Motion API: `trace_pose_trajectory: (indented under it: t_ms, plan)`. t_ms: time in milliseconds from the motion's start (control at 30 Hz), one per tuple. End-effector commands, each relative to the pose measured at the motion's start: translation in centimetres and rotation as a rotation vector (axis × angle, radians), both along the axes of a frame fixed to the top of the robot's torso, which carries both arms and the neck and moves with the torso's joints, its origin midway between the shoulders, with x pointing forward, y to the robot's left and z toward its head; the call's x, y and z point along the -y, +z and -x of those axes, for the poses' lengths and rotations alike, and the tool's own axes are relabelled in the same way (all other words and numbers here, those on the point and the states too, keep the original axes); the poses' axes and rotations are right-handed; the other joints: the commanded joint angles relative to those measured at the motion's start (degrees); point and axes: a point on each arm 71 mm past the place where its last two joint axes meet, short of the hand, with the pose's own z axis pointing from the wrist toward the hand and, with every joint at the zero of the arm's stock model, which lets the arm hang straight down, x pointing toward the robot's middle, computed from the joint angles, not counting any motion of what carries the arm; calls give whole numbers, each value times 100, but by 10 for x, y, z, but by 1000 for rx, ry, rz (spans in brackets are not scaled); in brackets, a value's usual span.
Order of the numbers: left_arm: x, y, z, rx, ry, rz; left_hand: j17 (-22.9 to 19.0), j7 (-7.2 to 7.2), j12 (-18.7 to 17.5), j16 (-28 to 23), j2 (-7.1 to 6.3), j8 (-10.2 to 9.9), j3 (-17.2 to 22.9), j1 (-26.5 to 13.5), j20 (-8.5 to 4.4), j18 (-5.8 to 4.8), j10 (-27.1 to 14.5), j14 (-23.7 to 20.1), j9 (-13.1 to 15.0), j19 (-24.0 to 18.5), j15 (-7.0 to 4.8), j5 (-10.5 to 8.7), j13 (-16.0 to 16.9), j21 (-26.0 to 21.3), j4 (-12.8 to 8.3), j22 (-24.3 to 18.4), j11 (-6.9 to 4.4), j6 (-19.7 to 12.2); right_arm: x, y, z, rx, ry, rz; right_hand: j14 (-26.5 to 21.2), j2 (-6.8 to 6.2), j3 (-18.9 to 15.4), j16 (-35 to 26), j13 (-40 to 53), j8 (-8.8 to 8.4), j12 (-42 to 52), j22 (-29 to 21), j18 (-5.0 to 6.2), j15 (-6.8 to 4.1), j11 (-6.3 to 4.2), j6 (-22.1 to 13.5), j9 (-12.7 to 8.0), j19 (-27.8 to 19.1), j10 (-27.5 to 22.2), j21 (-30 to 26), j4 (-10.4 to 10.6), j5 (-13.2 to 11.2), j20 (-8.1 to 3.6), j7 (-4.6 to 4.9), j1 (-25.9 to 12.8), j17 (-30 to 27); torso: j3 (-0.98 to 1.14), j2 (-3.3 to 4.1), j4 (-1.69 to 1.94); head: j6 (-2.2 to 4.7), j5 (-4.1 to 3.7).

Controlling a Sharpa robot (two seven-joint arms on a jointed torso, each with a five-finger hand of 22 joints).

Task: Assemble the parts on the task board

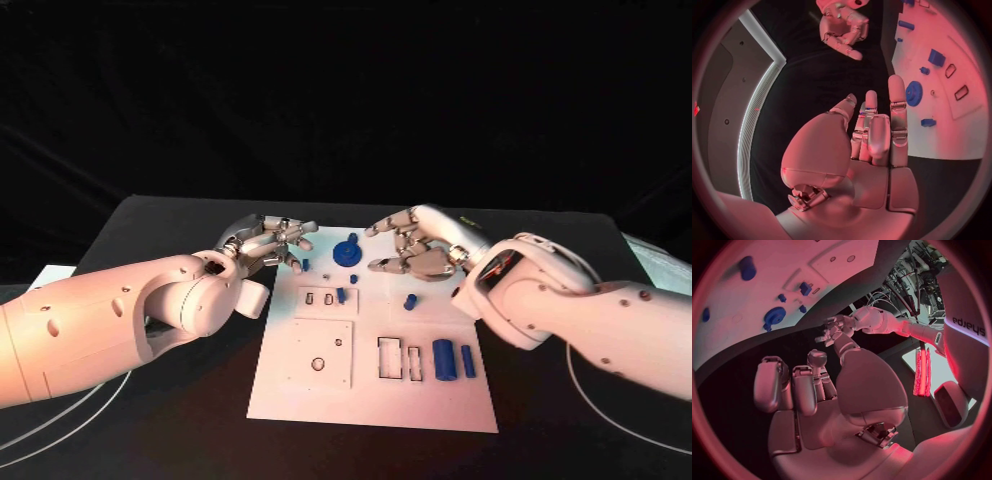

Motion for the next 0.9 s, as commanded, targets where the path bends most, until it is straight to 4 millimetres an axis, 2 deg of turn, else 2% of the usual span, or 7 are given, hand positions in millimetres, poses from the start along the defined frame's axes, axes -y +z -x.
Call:
trace_pose_trajectory:
  t_ms: [33, 100, 167, 233, 433, 667, 900]
  plan:
    - [7, -6, 4, -153, -153, -317, 916, -149, 741, 836, 40, 186, -132, -261, -63, -150, 64, 457, 100, 258, -122, -15, 610, 998, 200, 1106, -48, 112, 23, 15, -4, -137, 0, -125, 366, 43, -34, -27, -10, 41, -5, -17, -19, 29, -17, 45, 10, -7, -13, -26, 5, 49, 21, -23, 74, 480, 47, -124, -20, -50, 44]
    - [8, -4, 4, -209, -210, -447, 1056, -175, 1306, 982, 133, 342, -115, -217, -142, -144, -245, 432, 199, 200, -80, -4, 1144, 1316, 225, 1429, -92, 109, 41, 24, -8, -152, -42, -157, 353, 84, -32, -62, -76, 61, -60, -82, -6, 22, -23, 59, 12, -36, -62, -59, 2, 92, 15, -29, 113, 424, 57, -167, -22, -67, 58]
    - [10, 0, 3, -243, -258, -593, 1224, -216, 2106, 1152, 252, 583, -78, -229, -101, -219, -548, 444, 351, 144, -155, 13, 1908, 1710, 322, 1857, -119, 57, 59, 32, -11, -159, -88, -184, 350, 121, -34, -74, -118, 89, -91, -104, -3, 15, -31, 79, 14, -44, -86, -73, -1, 184, 7, -36, 151, 412, 76, -212, -23, -94, 69]
    - [12, 4, 2, -262, -289, -720, 1530, -226, 3044, 1448, 237, 842, -163, -346, -124, -288, -485, 526, 516, 250, -149, 5, 2854, 2264, 480, 2562, -200, 44, 76, 40, -16, -162, -130, -202, 350, 132, -40, -77, -128, 107, -94, -99, -4, 10, -36, 94, 16, -40, -85, -72, -2, 226, 3, -41, 164, 411, 100, -260, -28, -133, 94]
    - [24, 23, -16, -228, -318, -980, 1795, -363, 4488, 1698, 293, 1632, -418, -465, -207, -461, -172, 600, 1152, 527, -268, 17, 4367, 3301, 830, 3936, -338, -96, 106, 48, -24, -174, -212, -216, 344, 153, -55, -101, -148, 162, -98, -108, -2, -1, -51, 154, 27, -40, -76, -78, 0, 281, -7, -56, 184, 379, 143, -354, -43, -161, 132]
    - [40, 33, -38, -192, -333, -1149, 1795, -460, 5031, 1698, 312, 2444, -897, -859, -252, -623, 7, 600, 1988, 779, -324, -16, 4996, 3998, 1224, 4982, -387, -352, 116, 48, -28, -186, -242, -202, 334, 156, -74, -129, -173, 192, -114, -121, 0, -8, -57, 182, 31, -44, -84, -87, 10, 304, -13, -65, 178, 336, 172, -390, -68, -214, 141]
    - [59, 30, -49, -194, -358, -1197, 1795, -472, 4997, 1698, 411, 2684, -1324, -1152, -283, -693, -72, 600, 2371, 946, -338, -117, 4983, 4247, 1244, 5403, -395, -593, 118, 46, -31, -199, -255, -189, 326, 153, -99, -152, -219, 214, -150, -187, 12, -13, -62, 197, 32, -72, -111, -120, 27, 309, -18, -70, 159, 302, 179, -381, -67, -239, 134]
